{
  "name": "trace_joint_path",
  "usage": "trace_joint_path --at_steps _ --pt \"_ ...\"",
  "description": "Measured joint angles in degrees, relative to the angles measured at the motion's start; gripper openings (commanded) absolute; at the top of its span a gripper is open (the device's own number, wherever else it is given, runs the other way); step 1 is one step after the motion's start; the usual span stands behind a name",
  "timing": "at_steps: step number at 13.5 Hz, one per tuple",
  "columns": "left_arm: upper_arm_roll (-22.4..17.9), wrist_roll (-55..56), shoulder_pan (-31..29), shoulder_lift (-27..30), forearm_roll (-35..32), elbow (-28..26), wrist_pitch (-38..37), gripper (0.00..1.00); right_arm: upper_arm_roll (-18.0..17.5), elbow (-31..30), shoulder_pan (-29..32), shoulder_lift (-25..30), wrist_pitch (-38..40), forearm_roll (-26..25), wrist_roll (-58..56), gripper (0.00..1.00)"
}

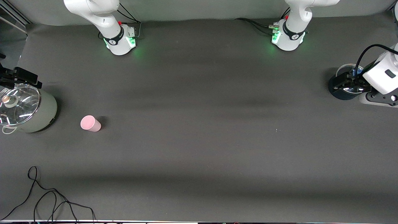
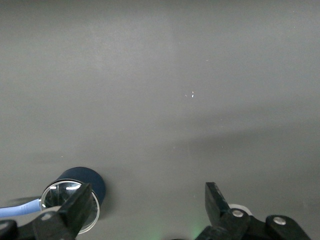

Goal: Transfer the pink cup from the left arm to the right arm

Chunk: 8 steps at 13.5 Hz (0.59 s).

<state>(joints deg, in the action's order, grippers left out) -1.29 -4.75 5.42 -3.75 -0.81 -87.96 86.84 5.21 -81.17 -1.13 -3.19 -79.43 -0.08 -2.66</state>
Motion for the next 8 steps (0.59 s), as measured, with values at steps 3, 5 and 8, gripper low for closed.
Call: trace_joint_path --at_steps 3,5,8 --pt "0.03 0.00 0.00 0.05 0.04 -0.10 0.59 1.00 -0.68 -0.41 0.05 -0.10 0.00 -0.02 0.00 1.00" --pt "0.11 0.00 0.06 0.05 0.07 -0.10 0.77 1.00 -1.12 -0.64 -0.11 -0.45 0.00 -0.04 0.00 1.00" --pt "0.16 0.01 0.09 0.10 0.11 -0.07 0.92 1.00 -1.22 -0.64 -0.12 -0.64 0.00 -0.05 0.00 1.00"
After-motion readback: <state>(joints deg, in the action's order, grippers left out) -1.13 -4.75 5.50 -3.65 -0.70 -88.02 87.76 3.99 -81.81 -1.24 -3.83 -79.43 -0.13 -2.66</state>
